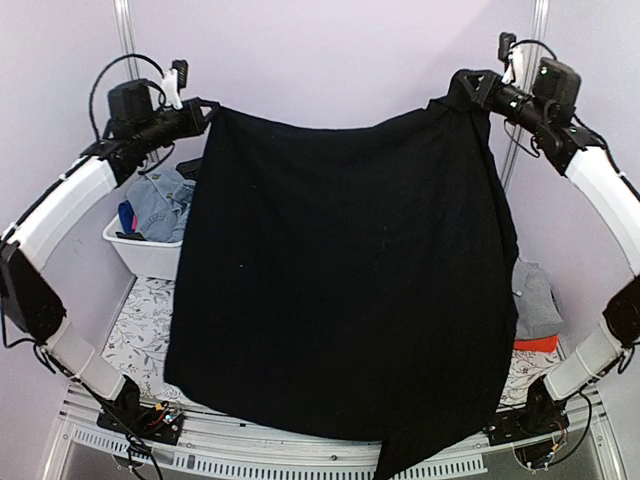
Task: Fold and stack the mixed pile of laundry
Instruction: Flatten out the crumpled T-shirt at the center of the board.
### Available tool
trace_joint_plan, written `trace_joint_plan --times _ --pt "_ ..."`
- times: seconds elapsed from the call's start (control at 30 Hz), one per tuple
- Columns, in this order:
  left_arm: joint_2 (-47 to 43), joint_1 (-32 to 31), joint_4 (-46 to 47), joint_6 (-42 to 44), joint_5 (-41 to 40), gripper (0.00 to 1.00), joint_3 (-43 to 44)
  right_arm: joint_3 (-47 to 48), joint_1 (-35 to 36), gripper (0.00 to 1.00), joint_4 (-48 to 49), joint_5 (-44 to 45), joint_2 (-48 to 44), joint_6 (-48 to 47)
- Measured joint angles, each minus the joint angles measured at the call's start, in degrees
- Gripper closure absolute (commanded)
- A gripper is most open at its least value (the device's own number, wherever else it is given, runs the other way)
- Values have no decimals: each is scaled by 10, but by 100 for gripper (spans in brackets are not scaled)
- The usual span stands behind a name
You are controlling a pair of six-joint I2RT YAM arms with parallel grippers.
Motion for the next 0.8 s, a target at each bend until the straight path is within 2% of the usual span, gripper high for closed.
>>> trace_joint_plan --times 0.07,0.1,0.13,0.17,0.2,0.23,0.27,0.3,0.37,0.43,0.57,0.8 --pt "62 0 12 11 -16 100 3 14 -24 82 7 -15 76 2" --pt "101 0 11 20 -27 90 16 26 -30 67 6 -21 113 3" --pt "145 0 2 31 -40 61 45 64 -37 43 -10 -22 167 0" --pt "201 -1 -20 41 -57 42 98 118 -41 26 -25 -21 223 0" --pt "251 -1 -36 52 -73 31 153 172 -44 9 -37 -18 275 0" --pt "309 -1 -60 59 -92 21 225 248 -47 2 -62 -12 334 -2" --pt "366 -2 -66 63 -118 14 295 333 -49 1 -80 -3 399 -3" --pt "395 -1 -70 61 -136 12 321 402 -52 1 -95 2 452 -2" --pt "415 2 -101 57 -173 11 324 459 -56 1 -115 11 512 3" --pt "418 4 -133 56 -198 11 325 412 -57 1 -121 13 515 9" --pt "404 3 -155 56 -202 14 321 256 -60 1 -124 8 473 17" --pt "318 -47 -156 55 -139 22 176 124 -56 1 -163 -38 372 26"
